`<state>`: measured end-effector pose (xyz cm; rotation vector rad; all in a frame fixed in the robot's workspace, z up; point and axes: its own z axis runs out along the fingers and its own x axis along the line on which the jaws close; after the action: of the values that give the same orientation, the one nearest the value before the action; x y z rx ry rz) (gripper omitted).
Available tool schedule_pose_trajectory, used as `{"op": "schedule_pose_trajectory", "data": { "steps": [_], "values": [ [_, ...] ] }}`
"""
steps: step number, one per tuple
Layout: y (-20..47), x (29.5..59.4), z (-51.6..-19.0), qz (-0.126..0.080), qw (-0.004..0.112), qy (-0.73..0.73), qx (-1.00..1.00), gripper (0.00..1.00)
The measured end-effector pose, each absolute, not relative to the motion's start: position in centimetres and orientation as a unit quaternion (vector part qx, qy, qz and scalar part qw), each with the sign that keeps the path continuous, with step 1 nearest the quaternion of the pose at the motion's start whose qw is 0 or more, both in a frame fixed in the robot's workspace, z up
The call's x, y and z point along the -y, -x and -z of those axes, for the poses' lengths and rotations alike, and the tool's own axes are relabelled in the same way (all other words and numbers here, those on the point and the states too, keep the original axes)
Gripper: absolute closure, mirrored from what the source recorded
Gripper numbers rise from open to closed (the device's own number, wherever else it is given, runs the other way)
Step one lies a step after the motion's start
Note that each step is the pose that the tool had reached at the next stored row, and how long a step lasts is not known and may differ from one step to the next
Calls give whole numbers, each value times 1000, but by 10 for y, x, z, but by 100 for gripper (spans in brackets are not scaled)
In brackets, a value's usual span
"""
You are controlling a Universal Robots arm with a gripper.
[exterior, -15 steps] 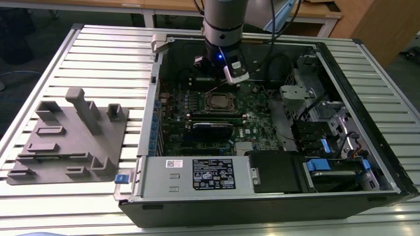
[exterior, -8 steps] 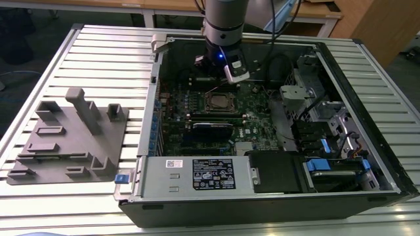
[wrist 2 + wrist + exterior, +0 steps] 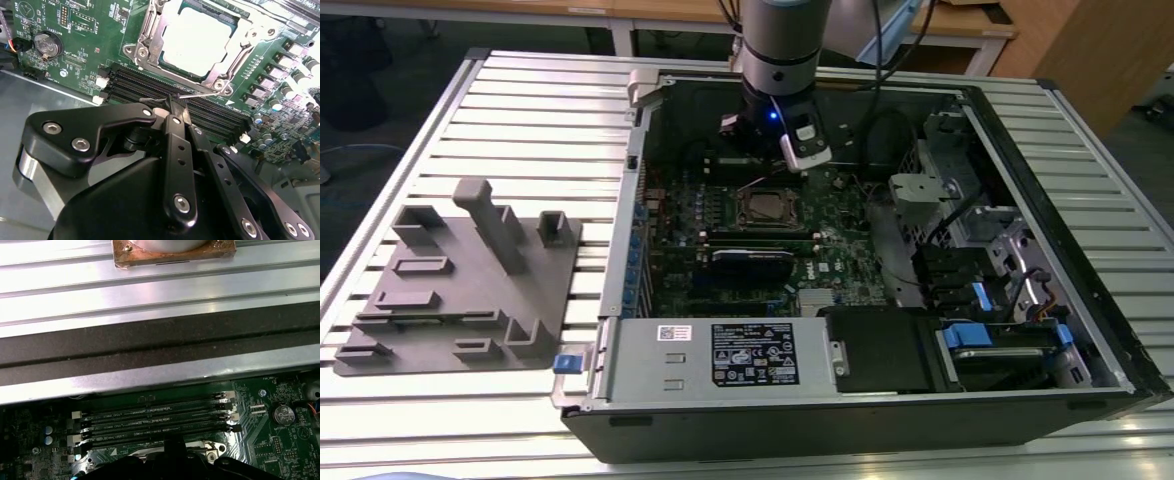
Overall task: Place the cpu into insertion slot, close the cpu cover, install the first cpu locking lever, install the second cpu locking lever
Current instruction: 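Install the first cpu locking lever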
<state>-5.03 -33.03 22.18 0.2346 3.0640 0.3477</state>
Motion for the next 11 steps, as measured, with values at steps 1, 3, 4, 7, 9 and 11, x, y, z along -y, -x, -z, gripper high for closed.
{"op": "schedule_pose_trajectory", "data": {
  "steps": [1,3,4,7,9,11],
  "values": [
    [50,330,-222,-112,25,-76,-990,90],
    [50,330,-222,-112,25,-76,-990,90],
    [50,330,-221,-113,25,-76,-990,90],
    [50,330,-220,-112,25,-76,-990,90],
    [50,330,-218,-113,25,-76,-990,90],
    [50,330,-218,-112,24,-76,-990,90]
  ]
}}
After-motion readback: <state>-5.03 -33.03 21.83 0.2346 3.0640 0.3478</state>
